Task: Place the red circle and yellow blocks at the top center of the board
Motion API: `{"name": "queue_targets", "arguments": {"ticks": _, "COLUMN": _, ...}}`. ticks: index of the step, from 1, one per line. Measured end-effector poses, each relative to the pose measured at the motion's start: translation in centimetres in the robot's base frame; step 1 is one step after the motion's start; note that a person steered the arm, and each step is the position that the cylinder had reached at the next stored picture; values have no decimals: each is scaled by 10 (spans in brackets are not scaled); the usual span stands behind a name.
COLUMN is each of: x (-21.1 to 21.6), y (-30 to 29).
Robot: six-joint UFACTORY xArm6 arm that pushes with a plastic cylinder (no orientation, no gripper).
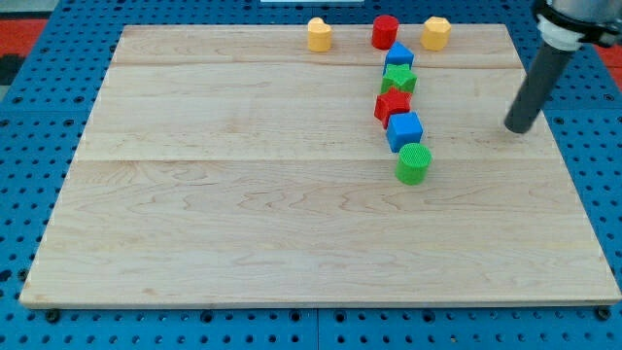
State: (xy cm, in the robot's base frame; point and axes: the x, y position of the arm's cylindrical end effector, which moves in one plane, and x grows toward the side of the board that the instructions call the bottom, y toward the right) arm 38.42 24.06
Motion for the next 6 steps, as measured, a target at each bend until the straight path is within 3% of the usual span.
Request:
{"name": "queue_targets", "arguments": {"ticks": 2, "x": -120, "y": 20}}
{"name": "queue_targets", "arguments": {"ticks": 4, "x": -163, "y": -9}}
{"name": "queue_targets", "arguments": {"ticks": 6, "x": -172, "y": -181}}
